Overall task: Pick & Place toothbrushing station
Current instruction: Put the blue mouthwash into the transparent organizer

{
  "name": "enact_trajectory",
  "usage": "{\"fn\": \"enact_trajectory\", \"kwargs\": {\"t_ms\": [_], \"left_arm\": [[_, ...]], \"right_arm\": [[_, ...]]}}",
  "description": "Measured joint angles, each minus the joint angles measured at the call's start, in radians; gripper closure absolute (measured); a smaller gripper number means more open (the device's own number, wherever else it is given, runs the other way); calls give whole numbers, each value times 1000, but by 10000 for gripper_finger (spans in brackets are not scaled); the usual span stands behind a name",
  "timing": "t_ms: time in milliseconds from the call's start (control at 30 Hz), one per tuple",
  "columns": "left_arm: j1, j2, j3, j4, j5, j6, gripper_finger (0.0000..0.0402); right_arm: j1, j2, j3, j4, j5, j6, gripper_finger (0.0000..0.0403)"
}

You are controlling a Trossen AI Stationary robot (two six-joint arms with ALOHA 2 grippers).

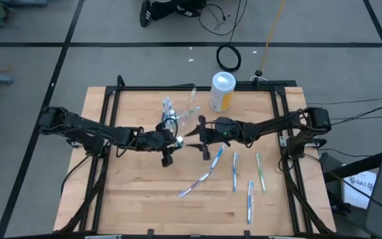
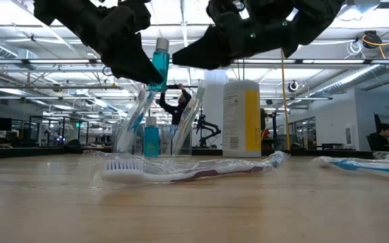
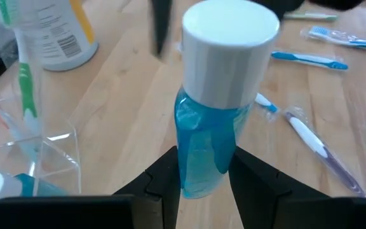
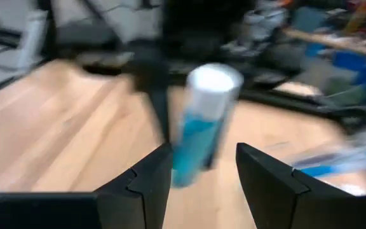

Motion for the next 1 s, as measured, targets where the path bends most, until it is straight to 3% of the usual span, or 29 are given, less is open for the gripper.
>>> {"fn": "enact_trajectory", "kwargs": {"t_ms": [333, 1000], "left_arm": [[0, 93, 0, 89, -19, 5, 279], [1, 94, 0, 157, -23, 19, 279]], "right_arm": [[1, -1, 1, 20, -46, 15, 234], [-7, -1, 1, 68, -49, 15, 234]]}}
